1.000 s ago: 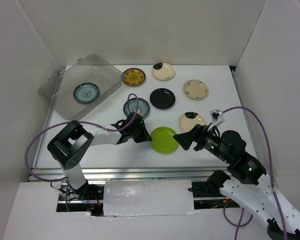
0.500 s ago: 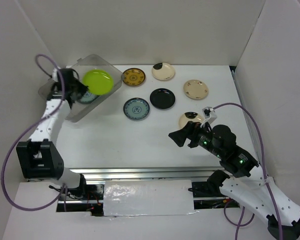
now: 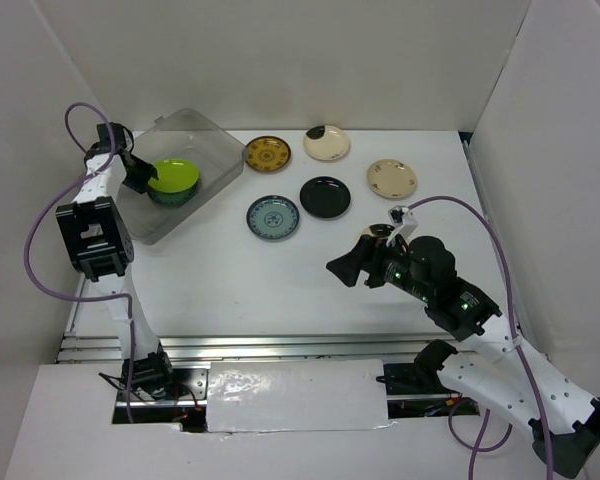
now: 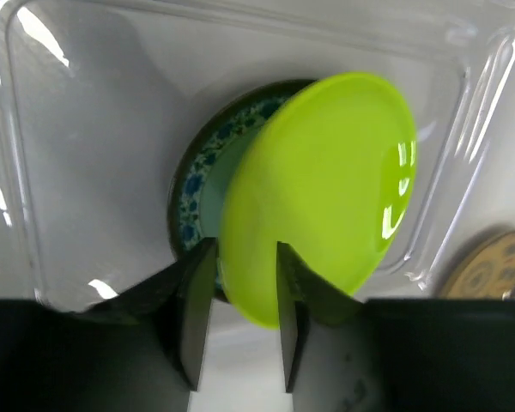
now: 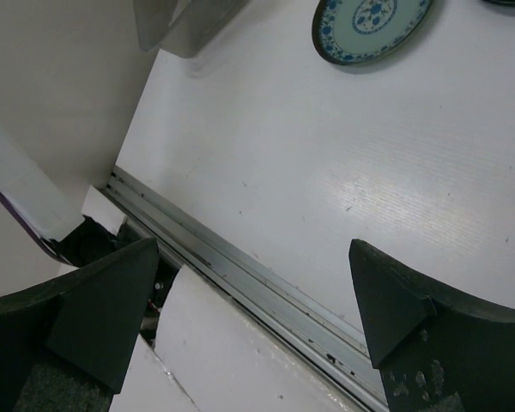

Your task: Place the plates into the plastic bin on the countertop

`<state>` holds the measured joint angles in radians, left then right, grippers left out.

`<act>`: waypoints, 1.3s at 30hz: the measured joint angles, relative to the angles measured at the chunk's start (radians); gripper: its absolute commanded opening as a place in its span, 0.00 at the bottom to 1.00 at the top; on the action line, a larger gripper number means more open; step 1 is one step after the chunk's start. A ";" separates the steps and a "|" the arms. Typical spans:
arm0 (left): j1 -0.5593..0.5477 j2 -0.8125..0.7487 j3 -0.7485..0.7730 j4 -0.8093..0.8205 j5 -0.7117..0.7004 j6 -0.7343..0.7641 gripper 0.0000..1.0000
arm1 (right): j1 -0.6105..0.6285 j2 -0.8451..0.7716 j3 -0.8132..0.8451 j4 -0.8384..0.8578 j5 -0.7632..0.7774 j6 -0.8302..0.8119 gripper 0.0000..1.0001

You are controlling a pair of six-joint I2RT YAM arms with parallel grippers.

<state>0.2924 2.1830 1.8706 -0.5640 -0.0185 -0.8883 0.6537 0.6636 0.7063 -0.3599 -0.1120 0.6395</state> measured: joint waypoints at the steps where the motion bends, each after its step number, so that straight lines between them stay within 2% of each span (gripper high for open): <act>1: -0.002 0.000 0.003 -0.007 0.006 0.004 0.65 | 0.000 0.001 0.006 0.000 0.000 -0.004 1.00; 2: -0.006 -0.002 0.007 -0.013 0.003 -0.001 0.88 | -0.002 0.000 0.011 0.000 -0.001 -0.007 1.00; 3: -0.011 -0.006 0.007 -0.014 -0.002 0.005 0.97 | -0.002 -0.001 0.015 0.000 0.000 -0.010 1.00; 4: -0.017 -0.015 0.000 -0.014 -0.007 0.003 0.99 | -0.003 -0.003 0.018 0.000 0.002 -0.013 1.00; 8: -0.063 -0.161 -0.122 -0.019 -0.080 0.011 0.99 | -0.021 -0.004 0.026 -0.003 0.035 -0.018 1.00; 10: -0.133 -0.311 -0.217 -0.010 -0.138 0.026 0.99 | -0.056 0.014 0.026 -0.003 0.064 0.000 1.00; 13: -0.328 -0.578 -0.369 0.067 -0.176 0.032 0.99 | -0.131 0.033 0.016 0.010 0.093 0.049 1.00; 16: -0.544 -0.786 -0.560 0.222 -0.130 0.001 0.99 | -0.206 0.026 -0.064 0.068 0.082 0.108 1.00; 19: -0.627 -0.875 -0.775 0.348 -0.095 -0.063 0.99 | -0.264 -0.011 -0.151 0.099 0.030 0.151 1.00; 25: -0.622 -0.768 -1.117 0.559 -0.078 -0.156 0.99 | -0.323 -0.096 -0.217 0.201 -0.096 0.166 1.00; 27: -0.611 -0.714 -1.146 0.616 -0.058 -0.171 0.99 | -0.351 -0.114 -0.243 0.237 -0.133 0.173 1.00; 31: -0.588 -0.567 -1.110 0.758 -0.025 -0.197 0.99 | -0.406 -0.120 -0.270 0.273 -0.202 0.183 1.00; 32: -0.583 -0.531 -1.095 0.789 -0.020 -0.205 0.96 | -0.418 -0.120 -0.274 0.273 -0.216 0.183 1.00; 33: -0.579 -0.509 -1.079 0.813 -0.018 -0.211 0.88 | -0.427 -0.121 -0.275 0.271 -0.227 0.184 1.00; 35: -0.576 -0.464 -1.041 0.831 -0.023 -0.217 0.85 | -0.445 -0.121 -0.275 0.271 -0.247 0.183 1.00; 36: -0.576 -0.441 -1.022 0.833 -0.027 -0.216 0.72 | -0.454 -0.125 -0.275 0.270 -0.254 0.183 1.00; 39: -0.576 -0.387 -0.967 0.827 -0.039 -0.217 0.60 | -0.480 -0.138 -0.275 0.271 -0.277 0.183 1.00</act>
<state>-0.2836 1.7958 0.9039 0.2626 -0.0578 -1.1057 0.1738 0.5255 0.4313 -0.0891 -0.3885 0.8227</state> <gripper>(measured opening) 0.671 0.997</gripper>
